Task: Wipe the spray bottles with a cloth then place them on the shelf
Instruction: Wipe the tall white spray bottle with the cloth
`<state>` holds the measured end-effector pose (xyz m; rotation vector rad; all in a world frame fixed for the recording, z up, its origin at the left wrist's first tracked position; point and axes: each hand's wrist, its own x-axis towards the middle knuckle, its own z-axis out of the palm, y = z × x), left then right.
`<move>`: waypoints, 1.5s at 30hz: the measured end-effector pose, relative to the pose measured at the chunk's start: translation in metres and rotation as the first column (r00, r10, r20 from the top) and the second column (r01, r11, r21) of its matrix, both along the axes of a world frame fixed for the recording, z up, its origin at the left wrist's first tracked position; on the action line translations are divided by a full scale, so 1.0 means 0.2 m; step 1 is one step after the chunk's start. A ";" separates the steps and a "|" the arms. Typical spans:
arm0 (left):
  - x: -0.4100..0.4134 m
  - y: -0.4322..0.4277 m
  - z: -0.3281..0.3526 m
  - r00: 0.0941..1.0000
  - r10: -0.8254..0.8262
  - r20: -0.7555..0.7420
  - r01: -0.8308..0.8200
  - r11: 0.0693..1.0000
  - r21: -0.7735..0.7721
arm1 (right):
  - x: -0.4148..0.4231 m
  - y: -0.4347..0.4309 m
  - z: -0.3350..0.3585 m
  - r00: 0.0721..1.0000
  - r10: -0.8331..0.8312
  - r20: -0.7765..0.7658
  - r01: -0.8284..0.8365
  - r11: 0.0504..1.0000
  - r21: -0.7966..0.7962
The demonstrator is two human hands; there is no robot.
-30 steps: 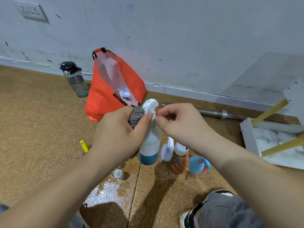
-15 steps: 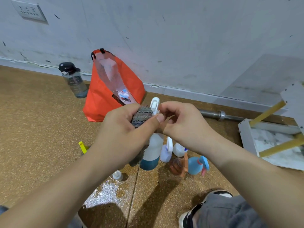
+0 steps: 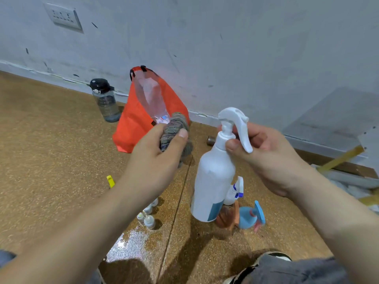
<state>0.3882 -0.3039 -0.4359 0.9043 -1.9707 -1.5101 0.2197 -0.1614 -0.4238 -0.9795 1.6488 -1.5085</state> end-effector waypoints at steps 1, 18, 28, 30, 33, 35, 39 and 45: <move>0.00 0.02 0.00 0.998 -0.053 -0.019 0.054 0.998 0.027 | 0.01 0.00 0.00 1.000 0.013 -0.006 -0.013 1.000 -0.003; -0.12 0.15 -0.08 0.987 -0.140 -0.072 0.158 0.901 0.404 | 0.06 -0.04 -0.06 0.983 -0.037 -0.179 0.060 0.991 0.122; -0.09 0.12 0.01 0.967 0.180 -0.180 -0.115 0.939 0.324 | 0.09 -0.04 -0.05 0.943 -0.004 -0.333 0.076 0.976 0.202; -0.09 0.16 0.01 0.981 0.087 -0.170 -0.025 0.941 0.337 | 0.11 -0.05 -0.07 0.949 0.006 -0.314 0.051 0.984 0.173; -0.09 0.24 -0.02 0.997 -0.032 -0.068 0.053 0.940 0.336 | 0.15 -0.07 -0.13 0.898 -0.006 -0.440 0.089 0.982 0.167; -0.08 0.25 -0.05 0.999 -0.038 -0.019 0.042 0.932 0.359 | 0.18 -0.07 -0.19 0.842 -0.004 -0.540 0.128 0.973 0.193; -0.05 0.26 -0.03 0.998 -0.059 -0.015 0.060 0.905 0.421 | 0.17 -0.08 -0.28 0.833 -0.026 -0.553 0.185 0.954 0.235; 0.02 0.21 -0.02 0.998 -0.028 -0.056 0.048 0.914 0.403 | 0.12 -0.08 -0.36 0.826 -0.007 -0.564 0.229 0.918 0.324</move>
